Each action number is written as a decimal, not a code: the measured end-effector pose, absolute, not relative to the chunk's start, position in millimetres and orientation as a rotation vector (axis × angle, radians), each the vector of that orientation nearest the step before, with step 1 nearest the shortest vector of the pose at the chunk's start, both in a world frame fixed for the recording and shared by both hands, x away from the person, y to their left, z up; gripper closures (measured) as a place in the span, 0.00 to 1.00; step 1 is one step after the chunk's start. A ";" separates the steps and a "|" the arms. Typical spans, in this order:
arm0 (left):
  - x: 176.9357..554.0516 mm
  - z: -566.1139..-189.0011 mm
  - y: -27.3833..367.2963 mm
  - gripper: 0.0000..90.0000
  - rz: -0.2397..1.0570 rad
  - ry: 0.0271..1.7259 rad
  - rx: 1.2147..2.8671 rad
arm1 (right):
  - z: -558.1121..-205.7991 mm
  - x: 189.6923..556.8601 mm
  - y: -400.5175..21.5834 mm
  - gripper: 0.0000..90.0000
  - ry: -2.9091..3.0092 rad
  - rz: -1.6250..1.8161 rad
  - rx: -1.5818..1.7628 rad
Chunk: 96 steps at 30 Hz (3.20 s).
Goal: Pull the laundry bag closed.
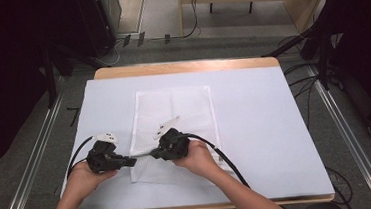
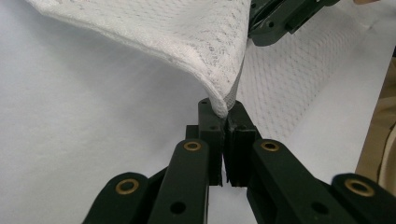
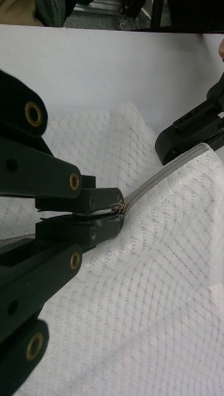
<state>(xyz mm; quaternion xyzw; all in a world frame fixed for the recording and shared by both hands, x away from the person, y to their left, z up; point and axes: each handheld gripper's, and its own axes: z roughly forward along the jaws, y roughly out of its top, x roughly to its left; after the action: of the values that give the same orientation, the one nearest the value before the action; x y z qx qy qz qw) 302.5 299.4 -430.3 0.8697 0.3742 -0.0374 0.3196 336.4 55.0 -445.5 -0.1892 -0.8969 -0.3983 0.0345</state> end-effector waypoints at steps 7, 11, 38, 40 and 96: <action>302.7 -430.6 300.9 0.98 -0.100 0.987 2.282 | -444.9 337.0 49.9 0.98 -2.767 -1.216 -0.586; 302.2 -430.5 298.8 0.98 -0.101 0.986 2.286 | -444.7 336.4 46.0 0.98 -2.754 -1.223 -0.591; 302.3 -432.1 297.2 0.98 -0.114 0.972 2.301 | -445.5 336.9 16.9 0.98 -2.756 -1.202 -0.622; 302.6 -432.2 297.4 0.98 -0.111 0.970 2.310 | -445.8 336.9 16.7 0.98 -2.761 -1.198 -0.623; 301.1 -434.3 299.0 0.97 -0.134 0.978 2.320 | -447.3 337.9 -35.3 0.98 -2.770 -1.140 -0.719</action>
<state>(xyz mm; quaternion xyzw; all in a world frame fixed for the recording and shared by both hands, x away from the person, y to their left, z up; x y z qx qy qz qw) 301.1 299.0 -434.3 0.8762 0.3695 -0.0508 0.3052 337.9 -35.3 -447.3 -0.2333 -0.8988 -0.3699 0.0306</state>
